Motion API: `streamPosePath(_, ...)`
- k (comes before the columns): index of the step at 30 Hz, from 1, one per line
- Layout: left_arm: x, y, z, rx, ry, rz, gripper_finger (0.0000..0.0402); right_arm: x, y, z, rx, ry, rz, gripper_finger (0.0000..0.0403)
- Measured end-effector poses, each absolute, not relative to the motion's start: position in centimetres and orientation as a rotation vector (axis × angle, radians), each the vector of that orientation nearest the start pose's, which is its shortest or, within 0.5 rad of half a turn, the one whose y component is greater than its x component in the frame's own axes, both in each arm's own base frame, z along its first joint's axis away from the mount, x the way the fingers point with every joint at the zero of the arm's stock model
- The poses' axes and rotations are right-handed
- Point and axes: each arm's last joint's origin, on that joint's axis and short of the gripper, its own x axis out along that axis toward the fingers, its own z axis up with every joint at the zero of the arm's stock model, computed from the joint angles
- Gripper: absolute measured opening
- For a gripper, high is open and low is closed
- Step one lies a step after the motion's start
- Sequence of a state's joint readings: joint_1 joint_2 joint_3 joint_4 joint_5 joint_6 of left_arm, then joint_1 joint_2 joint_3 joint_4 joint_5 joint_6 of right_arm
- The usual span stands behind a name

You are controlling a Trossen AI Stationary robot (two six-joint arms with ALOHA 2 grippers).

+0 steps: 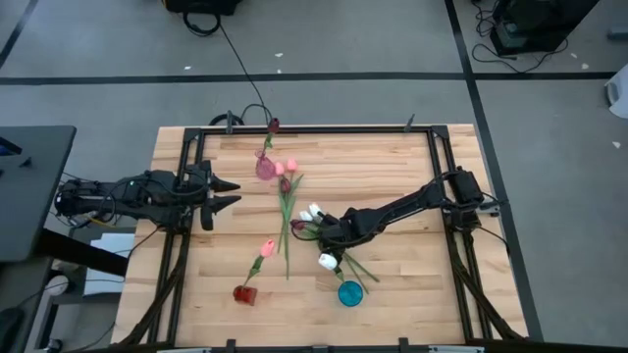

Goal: Sort flowers into vase by color
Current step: Put the right white flower into the blue vase

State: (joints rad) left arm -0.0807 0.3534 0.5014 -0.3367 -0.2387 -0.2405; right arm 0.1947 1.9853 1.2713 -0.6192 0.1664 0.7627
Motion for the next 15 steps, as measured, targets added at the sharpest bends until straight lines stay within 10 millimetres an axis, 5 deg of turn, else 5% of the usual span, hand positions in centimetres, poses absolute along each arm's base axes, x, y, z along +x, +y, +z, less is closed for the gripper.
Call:
streamPosePath(6, 10.00, -0.12, 27.16, -0.208, 0.174, 0.180, 0.0163, 36.46, 6.57, 13.51, 0.377, 1.250, -0.496, 0.0129)
streamPosePath(15, 10.01, -0.12, 27.16, -0.208, 0.174, 0.180, 0.0163, 36.28, 6.07, 13.53, 0.360, 1.272, -0.501, 0.0013)
